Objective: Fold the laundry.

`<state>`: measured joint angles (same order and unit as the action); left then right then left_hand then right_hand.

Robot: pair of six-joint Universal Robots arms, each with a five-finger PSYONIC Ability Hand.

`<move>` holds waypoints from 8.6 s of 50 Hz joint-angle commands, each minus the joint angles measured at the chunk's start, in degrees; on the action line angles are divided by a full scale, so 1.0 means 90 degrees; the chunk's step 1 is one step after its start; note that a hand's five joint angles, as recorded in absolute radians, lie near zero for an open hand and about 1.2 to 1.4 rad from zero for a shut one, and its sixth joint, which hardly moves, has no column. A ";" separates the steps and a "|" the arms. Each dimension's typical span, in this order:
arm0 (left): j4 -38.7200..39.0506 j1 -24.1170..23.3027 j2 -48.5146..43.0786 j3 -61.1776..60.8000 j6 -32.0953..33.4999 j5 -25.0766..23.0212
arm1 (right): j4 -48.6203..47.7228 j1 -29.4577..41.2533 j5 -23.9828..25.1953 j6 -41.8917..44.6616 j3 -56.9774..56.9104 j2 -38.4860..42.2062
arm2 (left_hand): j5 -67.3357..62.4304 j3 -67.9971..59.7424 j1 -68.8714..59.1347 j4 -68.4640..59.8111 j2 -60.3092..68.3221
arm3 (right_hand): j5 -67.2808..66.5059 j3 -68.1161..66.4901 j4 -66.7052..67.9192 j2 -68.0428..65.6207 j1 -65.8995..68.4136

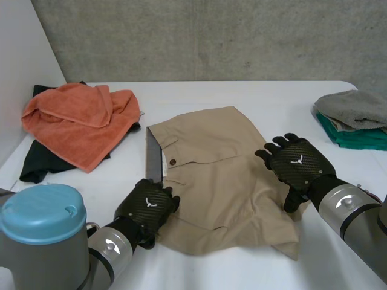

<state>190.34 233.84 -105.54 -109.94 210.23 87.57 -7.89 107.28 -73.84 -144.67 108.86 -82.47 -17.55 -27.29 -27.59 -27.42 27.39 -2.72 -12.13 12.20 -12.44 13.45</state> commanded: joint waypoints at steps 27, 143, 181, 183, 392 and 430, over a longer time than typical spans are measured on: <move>0.0984 0.0289 0.0037 0.1046 0.0558 0.0136 | -0.0168 -0.0094 -0.0008 -0.0010 0.0189 -0.0329 | 0.0052 0.0024 0.0057 0.0038 -0.0035 | 0.0219 0.0152 -0.0161 0.0187 -0.0300; 0.0023 0.1117 0.0566 -0.0548 -0.1171 0.0593 | 0.1121 -0.0260 0.3586 0.5096 0.0131 0.0696 | 0.0132 0.0103 0.0136 0.0118 -0.0115 | -0.0080 -0.0147 0.0138 -0.0112 -0.0001; 0.0111 0.0376 0.0760 0.0302 -0.0751 0.0534 | 0.0096 0.0336 -0.0408 -0.0518 -0.1442 -0.0222 | -0.0803 -0.0832 -0.0799 -0.0817 0.0820 | -0.7475 -0.7541 0.7533 -0.7507 0.7394; -0.0104 0.0200 0.0731 0.0146 -0.0868 0.0524 | 0.0057 0.0375 -0.0418 -0.0508 -0.1354 0.0149 | -0.0728 -0.0757 -0.0724 -0.0742 0.0745 | -0.7475 -0.7541 0.7533 -0.7507 0.7394; 0.2806 0.0075 -0.2343 0.4981 -0.2928 -0.2521 | -0.0041 -0.0131 -0.1581 -0.1026 -0.0856 0.0160 | -0.5828 -0.5856 -0.5823 -0.5842 0.5845 | -0.0230 -0.0296 0.0288 -0.0262 0.0149; 0.0980 0.1478 -0.0704 0.1776 0.0957 -0.1233 | 0.0507 0.0257 -0.0154 -0.1191 -0.0690 0.0911 | 0.0786 0.0757 0.0790 0.0772 -0.0768 | -0.1258 -0.1324 0.1316 -0.1290 0.1177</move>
<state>202.17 242.17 -105.37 -95.69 210.07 75.54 -1.65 104.74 -70.88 -151.23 102.77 -79.74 -9.63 -20.84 -21.70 -20.09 20.50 -10.13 -19.64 19.67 -18.14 19.26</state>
